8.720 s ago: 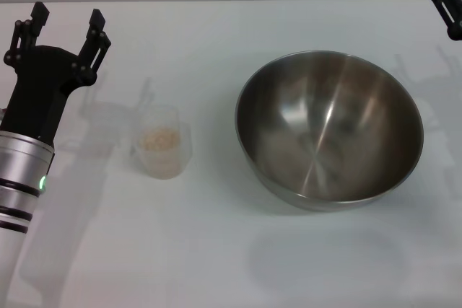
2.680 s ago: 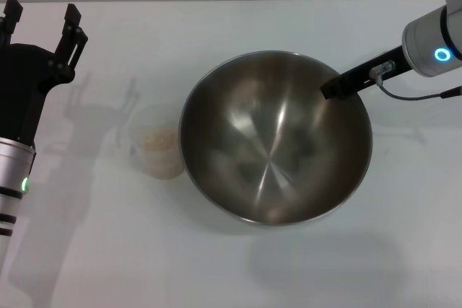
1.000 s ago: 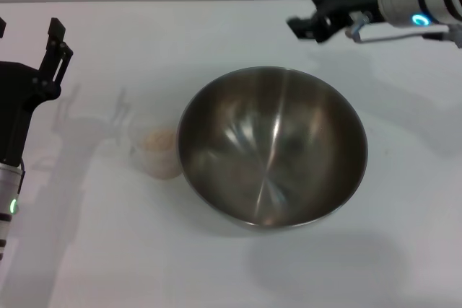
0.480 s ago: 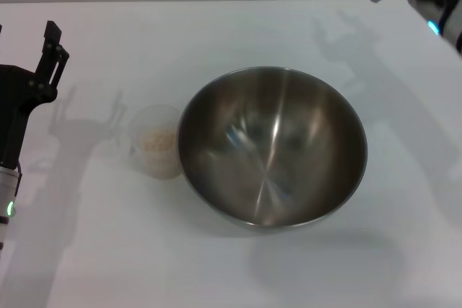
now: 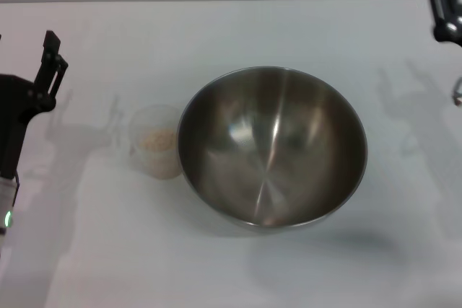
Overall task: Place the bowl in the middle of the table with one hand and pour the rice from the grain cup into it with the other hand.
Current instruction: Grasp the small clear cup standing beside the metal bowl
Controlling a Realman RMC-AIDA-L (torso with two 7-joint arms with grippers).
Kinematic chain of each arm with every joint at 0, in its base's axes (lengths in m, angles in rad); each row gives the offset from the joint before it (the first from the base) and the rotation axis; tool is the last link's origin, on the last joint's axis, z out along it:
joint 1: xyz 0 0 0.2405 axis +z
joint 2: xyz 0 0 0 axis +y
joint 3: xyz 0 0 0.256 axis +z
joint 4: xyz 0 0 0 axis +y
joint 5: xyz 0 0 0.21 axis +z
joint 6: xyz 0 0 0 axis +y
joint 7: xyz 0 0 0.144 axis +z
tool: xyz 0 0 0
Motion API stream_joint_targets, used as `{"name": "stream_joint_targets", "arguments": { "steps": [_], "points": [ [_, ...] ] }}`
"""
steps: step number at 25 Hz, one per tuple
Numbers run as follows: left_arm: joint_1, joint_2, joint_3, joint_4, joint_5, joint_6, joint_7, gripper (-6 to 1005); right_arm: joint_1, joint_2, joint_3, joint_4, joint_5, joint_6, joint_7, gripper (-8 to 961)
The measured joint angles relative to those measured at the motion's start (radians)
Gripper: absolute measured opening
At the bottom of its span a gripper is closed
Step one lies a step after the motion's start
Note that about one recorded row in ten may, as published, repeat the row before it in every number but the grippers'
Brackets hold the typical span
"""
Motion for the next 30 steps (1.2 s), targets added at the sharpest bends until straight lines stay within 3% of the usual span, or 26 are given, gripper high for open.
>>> {"name": "stream_joint_targets", "arguments": {
  "steps": [1, 3, 13, 22, 30],
  "points": [
    [0.007, 0.000, 0.010, 0.003, 0.000, 0.000, 0.000, 768, 0.004, -0.004, 0.026, 0.090, 0.001, -0.028, 0.118, 495],
    [0.007, 0.000, 0.010, 0.003, 0.000, 0.000, 0.000, 768, 0.005, -0.006, 0.057, 0.143, 0.001, -0.030, 0.177, 495],
    [0.096, -0.002, 0.147, 0.033, 0.001, -0.008, 0.011, 764, 0.029, -0.008, 0.239, 0.279, 0.002, -0.011, 0.208, 495],
    [0.138, -0.001, 0.259, 0.044, 0.000, -0.060, 0.013, 760, 0.089, -0.009, 0.276, 0.333, 0.002, 0.018, 0.209, 494],
    [0.126, -0.002, 0.275, 0.033, 0.001, -0.122, 0.013, 757, 0.095, -0.011, 0.283, 0.334, 0.002, 0.012, 0.210, 494]
  ]
}}
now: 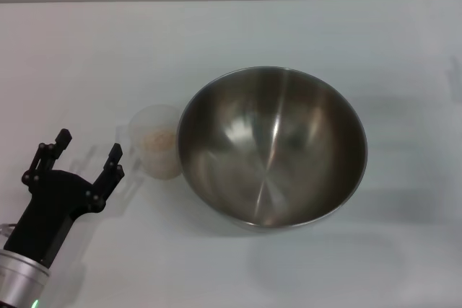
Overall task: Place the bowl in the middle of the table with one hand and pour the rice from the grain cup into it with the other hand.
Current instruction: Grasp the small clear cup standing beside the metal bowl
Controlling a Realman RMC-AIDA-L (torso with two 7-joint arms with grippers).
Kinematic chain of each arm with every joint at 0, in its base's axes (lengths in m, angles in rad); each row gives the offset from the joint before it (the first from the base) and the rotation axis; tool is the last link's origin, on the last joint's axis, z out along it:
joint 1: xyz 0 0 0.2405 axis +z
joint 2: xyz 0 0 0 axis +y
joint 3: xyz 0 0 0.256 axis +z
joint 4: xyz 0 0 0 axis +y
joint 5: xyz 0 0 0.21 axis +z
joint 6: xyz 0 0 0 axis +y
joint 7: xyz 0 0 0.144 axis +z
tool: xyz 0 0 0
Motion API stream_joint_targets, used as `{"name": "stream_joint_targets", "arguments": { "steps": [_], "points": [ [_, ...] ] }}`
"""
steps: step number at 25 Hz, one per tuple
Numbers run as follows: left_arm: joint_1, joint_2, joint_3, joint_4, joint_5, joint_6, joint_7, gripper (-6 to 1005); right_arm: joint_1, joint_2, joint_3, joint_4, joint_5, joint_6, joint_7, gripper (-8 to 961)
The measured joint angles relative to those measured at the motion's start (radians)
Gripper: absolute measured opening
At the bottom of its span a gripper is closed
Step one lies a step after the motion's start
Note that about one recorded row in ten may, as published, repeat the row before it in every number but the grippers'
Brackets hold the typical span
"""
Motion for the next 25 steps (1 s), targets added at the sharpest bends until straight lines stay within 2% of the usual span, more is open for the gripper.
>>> {"name": "stream_joint_targets", "arguments": {
  "steps": [7, 25],
  "points": [
    [-0.038, 0.000, -0.003, 0.002, 0.000, -0.055, 0.000, 755, -0.010, 0.002, 0.001, -0.001, 0.000, -0.006, 0.000, 495],
    [-0.080, 0.000, -0.020, 0.020, -0.006, -0.124, 0.000, 748, -0.020, 0.005, 0.001, 0.002, 0.000, -0.029, 0.009, 494]
  ]
}}
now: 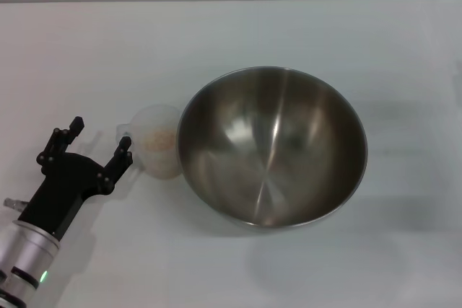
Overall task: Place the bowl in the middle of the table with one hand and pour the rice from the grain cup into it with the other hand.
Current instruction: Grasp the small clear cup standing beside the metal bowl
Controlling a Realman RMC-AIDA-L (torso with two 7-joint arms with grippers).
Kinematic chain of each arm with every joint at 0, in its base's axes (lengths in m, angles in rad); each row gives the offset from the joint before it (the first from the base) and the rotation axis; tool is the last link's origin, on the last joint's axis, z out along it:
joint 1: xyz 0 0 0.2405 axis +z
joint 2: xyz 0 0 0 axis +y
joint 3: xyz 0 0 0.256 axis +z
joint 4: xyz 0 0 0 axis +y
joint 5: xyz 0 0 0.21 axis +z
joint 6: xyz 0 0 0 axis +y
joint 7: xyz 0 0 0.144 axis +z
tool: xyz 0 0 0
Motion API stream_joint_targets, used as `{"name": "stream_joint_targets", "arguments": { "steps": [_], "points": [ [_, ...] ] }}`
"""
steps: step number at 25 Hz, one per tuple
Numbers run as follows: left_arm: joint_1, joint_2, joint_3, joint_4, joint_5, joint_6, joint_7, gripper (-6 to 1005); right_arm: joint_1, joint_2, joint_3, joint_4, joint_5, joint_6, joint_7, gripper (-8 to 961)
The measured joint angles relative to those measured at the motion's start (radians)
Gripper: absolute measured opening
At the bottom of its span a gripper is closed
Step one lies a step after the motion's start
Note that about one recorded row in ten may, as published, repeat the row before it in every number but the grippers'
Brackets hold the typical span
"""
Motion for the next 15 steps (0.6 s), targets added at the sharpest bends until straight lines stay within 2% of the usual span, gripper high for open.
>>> {"name": "stream_joint_targets", "arguments": {
  "steps": [15],
  "points": [
    [-0.044, 0.002, -0.073, 0.015, -0.001, -0.070, 0.000, 742, 0.010, -0.003, 0.000, 0.000, -0.002, 0.011, 0.022, 494]
  ]
}}
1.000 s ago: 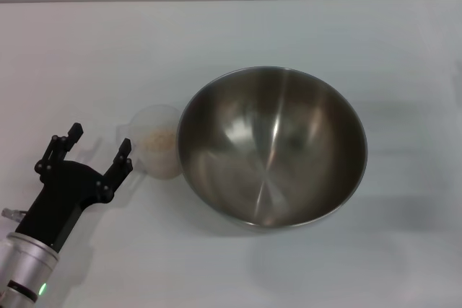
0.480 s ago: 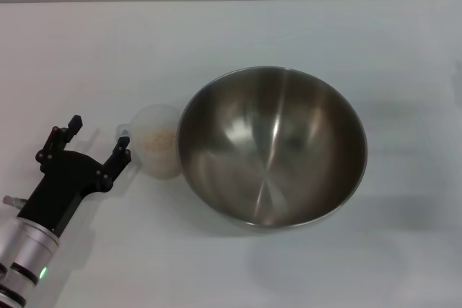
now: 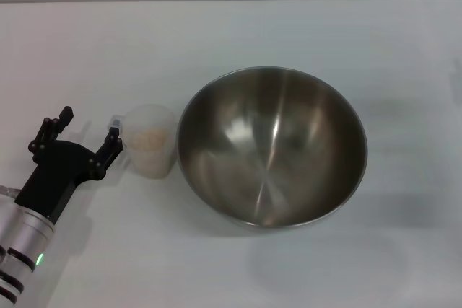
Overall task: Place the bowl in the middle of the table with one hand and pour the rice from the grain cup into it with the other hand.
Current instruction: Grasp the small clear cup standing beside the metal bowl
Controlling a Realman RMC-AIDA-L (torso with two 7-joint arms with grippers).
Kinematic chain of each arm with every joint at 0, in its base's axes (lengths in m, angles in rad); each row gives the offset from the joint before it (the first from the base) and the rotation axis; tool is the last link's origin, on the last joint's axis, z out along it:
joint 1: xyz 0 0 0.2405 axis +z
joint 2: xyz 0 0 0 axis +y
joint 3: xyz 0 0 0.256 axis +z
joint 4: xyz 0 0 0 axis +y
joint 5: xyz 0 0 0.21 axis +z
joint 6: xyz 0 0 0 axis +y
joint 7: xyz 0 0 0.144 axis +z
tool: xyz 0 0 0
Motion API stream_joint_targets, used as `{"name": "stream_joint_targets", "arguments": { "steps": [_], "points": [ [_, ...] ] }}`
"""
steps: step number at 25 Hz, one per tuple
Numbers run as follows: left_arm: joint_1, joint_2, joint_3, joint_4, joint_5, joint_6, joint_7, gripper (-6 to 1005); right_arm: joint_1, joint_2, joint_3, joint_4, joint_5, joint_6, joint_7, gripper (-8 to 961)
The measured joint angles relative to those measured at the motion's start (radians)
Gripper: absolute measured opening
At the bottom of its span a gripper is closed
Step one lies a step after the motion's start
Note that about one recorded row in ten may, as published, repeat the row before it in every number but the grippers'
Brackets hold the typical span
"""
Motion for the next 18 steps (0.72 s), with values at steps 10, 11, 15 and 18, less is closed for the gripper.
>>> {"name": "stream_joint_targets", "arguments": {
  "steps": [10, 11, 15, 18],
  "points": [
    [-0.011, -0.002, 0.003, -0.019, 0.007, -0.029, 0.000, 738, -0.005, 0.000, 0.000, -0.003, 0.001, -0.008, 0.002, 495],
    [-0.011, -0.002, 0.003, -0.019, 0.007, -0.029, 0.000, 697, -0.005, 0.000, 0.000, -0.003, 0.001, -0.008, 0.002, 495],
    [-0.011, -0.001, 0.004, -0.034, 0.008, -0.021, 0.000, 532, -0.007, 0.002, 0.000, -0.003, 0.001, -0.009, 0.002, 495],
    [-0.021, -0.002, 0.004, -0.035, 0.008, -0.023, -0.004, 252, -0.009, 0.003, 0.000, -0.004, 0.001, -0.010, 0.003, 494]
  ]
}}
